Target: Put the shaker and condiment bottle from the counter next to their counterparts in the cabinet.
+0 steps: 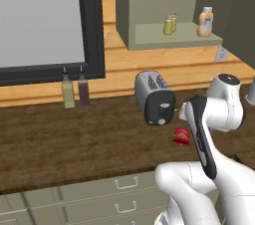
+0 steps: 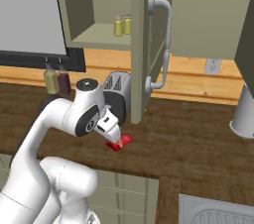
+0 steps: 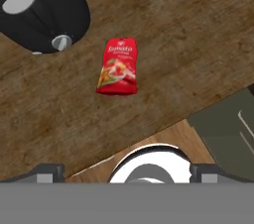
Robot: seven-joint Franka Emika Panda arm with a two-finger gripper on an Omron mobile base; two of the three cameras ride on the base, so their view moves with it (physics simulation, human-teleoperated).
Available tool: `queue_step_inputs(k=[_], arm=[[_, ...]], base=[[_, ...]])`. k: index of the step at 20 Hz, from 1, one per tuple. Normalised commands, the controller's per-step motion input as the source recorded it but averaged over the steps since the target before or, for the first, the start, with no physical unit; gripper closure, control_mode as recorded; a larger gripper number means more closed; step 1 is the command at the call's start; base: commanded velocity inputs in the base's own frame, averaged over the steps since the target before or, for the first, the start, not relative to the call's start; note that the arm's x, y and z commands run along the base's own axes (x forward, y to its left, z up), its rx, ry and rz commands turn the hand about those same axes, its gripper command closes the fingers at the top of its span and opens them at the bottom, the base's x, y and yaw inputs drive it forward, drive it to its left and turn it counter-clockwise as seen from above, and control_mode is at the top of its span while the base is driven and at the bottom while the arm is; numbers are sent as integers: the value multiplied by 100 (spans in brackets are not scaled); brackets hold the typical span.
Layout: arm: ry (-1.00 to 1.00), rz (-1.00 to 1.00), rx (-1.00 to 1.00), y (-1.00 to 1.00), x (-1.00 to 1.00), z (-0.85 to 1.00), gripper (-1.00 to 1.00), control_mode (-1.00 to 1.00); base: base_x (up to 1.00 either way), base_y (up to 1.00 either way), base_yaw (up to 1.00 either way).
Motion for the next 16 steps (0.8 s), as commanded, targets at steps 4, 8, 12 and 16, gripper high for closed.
queue_step_inputs(k=[4, 8, 12, 16], arm=[[0, -3, 0, 8, 0, -8, -100, -100], [0, -5, 0, 1, 0, -6, -100, -100], [0, -6, 0, 0, 0, -1, -100, -100], [2, -5, 0, -4, 3, 0, -100, -100]], base=[[0, 0, 0], [0, 0, 0], [0, 0, 0], [0, 0, 0]])
